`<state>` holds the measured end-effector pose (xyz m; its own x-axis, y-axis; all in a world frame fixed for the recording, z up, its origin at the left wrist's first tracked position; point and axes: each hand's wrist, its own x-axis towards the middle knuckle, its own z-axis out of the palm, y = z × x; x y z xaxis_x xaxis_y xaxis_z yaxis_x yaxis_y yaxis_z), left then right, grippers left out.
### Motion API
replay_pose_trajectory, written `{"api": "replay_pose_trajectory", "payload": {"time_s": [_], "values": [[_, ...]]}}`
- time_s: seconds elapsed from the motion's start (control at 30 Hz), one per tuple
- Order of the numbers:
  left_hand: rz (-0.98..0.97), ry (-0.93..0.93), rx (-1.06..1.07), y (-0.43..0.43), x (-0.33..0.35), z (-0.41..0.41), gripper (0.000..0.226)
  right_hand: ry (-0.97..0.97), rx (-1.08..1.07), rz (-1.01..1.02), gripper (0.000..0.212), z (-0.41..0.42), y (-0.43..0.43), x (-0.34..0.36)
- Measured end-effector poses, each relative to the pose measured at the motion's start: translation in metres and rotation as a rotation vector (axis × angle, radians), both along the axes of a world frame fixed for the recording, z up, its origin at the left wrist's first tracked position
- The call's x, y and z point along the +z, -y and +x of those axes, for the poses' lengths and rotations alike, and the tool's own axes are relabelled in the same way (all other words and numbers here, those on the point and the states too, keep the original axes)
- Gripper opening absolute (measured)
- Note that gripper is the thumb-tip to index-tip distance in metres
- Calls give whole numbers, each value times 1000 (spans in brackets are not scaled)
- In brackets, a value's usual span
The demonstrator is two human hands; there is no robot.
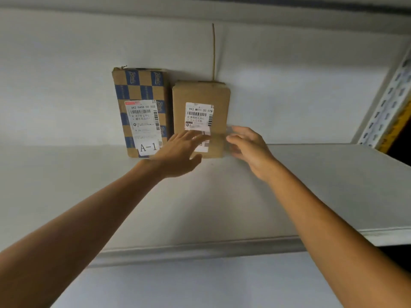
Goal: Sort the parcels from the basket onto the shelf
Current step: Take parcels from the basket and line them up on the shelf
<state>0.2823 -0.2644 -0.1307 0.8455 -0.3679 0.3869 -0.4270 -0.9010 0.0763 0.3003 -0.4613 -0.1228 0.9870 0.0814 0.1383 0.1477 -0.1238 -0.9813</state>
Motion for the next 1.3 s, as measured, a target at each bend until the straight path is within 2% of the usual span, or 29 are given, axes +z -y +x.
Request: {"api": "replay_pose_trajectory", "payload": {"time_s": [0.17, 0.27, 0.37, 0.47, 0.6, 0.7, 0.93, 1.1, 1.23, 1.3], "values": [[-176, -108, -174, 37, 3, -15, 52, 166, -256, -511, 52, -67, 51, -4], [-320, -235, -311, 77, 6, -36, 51, 135, -398, -603, 57, -117, 82, -11], [-457, -436, -521, 131, 9, -73, 52, 66, -558, -539, 59, -177, 111, -22], [-375, -492, -693, 187, 7, -122, 53, 1, -714, -451, 62, -246, 143, -36], [-275, -561, -864, 253, -9, -199, 55, -111, -901, -478, 68, -355, 194, -54], [-128, -602, -1021, 300, -27, -257, 57, -247, -1011, -439, 73, -443, 220, -74], [92, -640, -1248, 388, -95, -416, 55, -413, -1211, -397, 69, -625, 243, -146], [238, -749, -1322, 419, -166, -513, 55, -534, -1278, -283, 66, -728, 245, -198], [298, -853, -1357, 426, -218, -561, 58, -570, -1299, -155, 50, -783, 244, -237], [358, -888, -1371, 433, -240, -576, 59, -593, -1308, -129, 52, -801, 248, -254]]}}
